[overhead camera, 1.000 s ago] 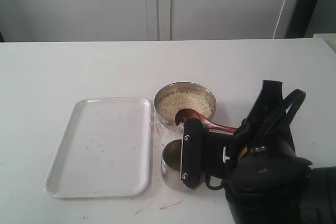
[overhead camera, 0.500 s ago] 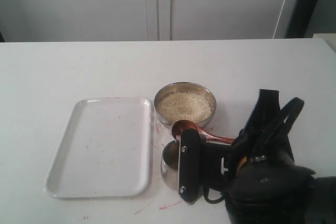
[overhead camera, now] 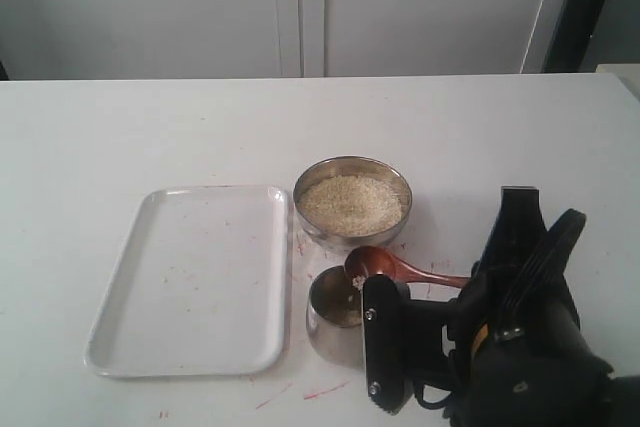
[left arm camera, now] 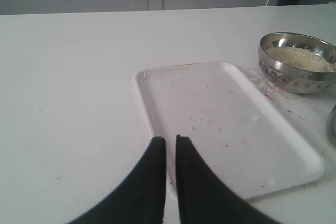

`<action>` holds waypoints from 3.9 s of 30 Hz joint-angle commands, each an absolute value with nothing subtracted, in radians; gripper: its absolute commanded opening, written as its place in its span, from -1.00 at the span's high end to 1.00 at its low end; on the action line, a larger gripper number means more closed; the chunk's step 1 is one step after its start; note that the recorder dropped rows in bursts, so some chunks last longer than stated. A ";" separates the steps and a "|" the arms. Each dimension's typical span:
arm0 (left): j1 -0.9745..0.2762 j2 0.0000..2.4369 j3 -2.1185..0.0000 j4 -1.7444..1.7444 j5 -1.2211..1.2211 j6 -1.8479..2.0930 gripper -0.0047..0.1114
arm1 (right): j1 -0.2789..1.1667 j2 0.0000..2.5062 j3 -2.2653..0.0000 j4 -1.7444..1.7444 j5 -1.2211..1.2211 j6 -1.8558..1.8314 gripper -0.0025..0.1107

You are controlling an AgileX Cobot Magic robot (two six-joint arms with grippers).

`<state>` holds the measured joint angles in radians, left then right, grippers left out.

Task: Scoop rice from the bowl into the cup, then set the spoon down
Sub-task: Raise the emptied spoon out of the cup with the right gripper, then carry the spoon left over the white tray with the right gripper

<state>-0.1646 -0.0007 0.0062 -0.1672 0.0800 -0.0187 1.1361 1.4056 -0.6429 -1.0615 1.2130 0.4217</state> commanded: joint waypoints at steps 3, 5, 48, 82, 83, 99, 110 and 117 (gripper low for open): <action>-0.171 0.000 0.000 -0.177 0.076 -0.018 0.67 | 1.137 1.398 -0.637 -1.158 1.221 0.434 0.96; -0.171 0.000 0.000 -0.177 0.076 -0.018 0.67 | 1.137 1.398 -0.637 -1.167 1.221 0.434 0.96; -0.171 0.000 0.000 -0.177 0.076 -0.018 0.67 | 1.156 1.398 -0.638 -1.111 1.221 0.523 0.96; -0.171 0.000 0.000 -0.177 0.076 -0.018 0.67 | 1.073 1.199 -0.978 -0.499 1.015 1.201 0.96; -0.171 0.000 0.000 -0.177 0.076 -0.018 0.67 | 1.053 1.215 -1.018 -0.480 1.015 1.166 0.96; -0.171 0.000 0.000 -0.177 0.076 -0.018 0.67 | 0.975 1.796 -1.474 -0.366 0.904 1.058 0.96; -0.171 0.000 0.000 -0.177 0.076 -0.018 0.67 | 0.975 2.127 -1.659 -0.418 0.867 1.189 0.96; -0.171 0.000 0.000 -0.177 0.076 -0.018 0.67 | 0.975 2.206 -1.684 -0.501 0.904 1.263 0.96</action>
